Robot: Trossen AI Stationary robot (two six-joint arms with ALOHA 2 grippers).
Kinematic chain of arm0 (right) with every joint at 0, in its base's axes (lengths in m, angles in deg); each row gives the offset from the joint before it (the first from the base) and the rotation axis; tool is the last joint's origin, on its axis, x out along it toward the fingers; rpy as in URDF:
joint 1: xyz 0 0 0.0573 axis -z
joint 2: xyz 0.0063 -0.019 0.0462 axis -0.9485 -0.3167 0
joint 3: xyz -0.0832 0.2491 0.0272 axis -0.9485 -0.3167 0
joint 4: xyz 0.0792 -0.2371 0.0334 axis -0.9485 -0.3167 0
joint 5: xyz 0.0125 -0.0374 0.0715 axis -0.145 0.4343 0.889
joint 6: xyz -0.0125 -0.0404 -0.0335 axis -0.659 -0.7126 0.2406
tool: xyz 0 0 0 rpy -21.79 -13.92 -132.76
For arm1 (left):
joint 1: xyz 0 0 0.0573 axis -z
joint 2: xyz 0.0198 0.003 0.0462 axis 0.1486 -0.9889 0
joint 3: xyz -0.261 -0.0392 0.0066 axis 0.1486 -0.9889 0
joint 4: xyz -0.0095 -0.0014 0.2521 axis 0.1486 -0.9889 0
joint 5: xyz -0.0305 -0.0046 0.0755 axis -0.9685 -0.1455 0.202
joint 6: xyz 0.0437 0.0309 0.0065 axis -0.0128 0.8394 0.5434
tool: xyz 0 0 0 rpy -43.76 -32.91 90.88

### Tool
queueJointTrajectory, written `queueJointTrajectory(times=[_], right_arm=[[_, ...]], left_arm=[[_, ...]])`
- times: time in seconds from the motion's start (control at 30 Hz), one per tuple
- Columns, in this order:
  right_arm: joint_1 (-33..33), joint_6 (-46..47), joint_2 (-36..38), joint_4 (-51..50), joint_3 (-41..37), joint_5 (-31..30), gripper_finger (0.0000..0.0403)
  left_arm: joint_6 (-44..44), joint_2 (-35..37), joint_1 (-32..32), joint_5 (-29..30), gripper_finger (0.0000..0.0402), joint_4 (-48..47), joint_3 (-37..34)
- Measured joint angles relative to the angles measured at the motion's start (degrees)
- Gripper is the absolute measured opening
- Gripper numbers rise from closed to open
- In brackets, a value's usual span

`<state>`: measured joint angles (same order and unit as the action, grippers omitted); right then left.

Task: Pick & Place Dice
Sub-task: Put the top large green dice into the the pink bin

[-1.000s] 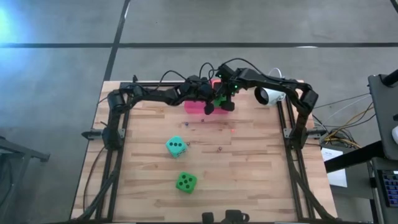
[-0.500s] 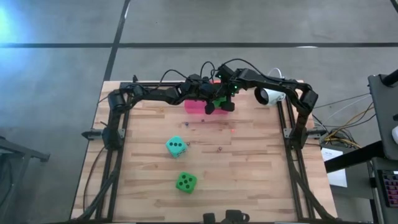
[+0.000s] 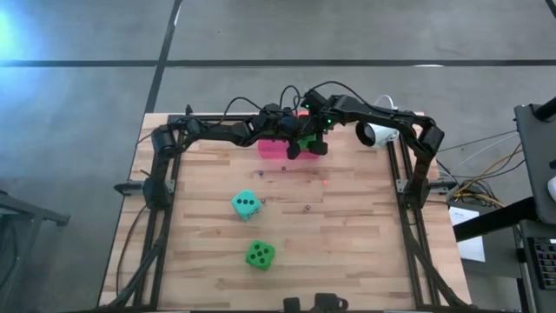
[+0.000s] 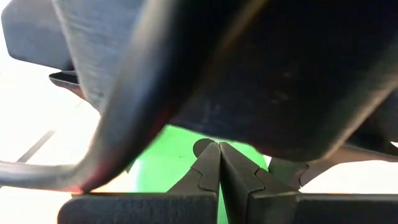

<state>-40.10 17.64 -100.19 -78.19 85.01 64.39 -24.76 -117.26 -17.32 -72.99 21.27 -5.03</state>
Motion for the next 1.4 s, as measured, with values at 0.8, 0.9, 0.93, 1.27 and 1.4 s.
queueJointTrajectory(times=[0.8, 0.9, 0.93, 1.27, 1.4], right_arm=[[-0.1, 1.9, 1.6, -0.2, 0.0, 0.2, 0.0396], [-0.1, 2.1, 1.8, -0.6, 0.1, 0.2, 0.0396], [-0.1, 2.3, 1.9, -1.1, 0.4, 0.3, 0.0396], [-0.5, 2.6, 3.9, 1.5, 1.6, 4.6, 0.0396], [-0.5, 2.3, 5.7, 1.2, 1.5, 7.9, 0.0396]], left_arm=[[-0.2, 0.4, 0.0, 0.1, 0.0008, -0.9, 0.0], [-0.3, 0.6, 0.0, 0.1, 0.0008, -1.3, 0.0], [-0.7, 0.7, 0.0, 0.1, 0.0008, -1.8, -0.1], [-1.7, 1.4, 0.4, 0.8, 0.0008, -9.6, 0.2], [-1.4, 1.3, 0.3, 1.4, 0.0008, -9.7, 0.1]])
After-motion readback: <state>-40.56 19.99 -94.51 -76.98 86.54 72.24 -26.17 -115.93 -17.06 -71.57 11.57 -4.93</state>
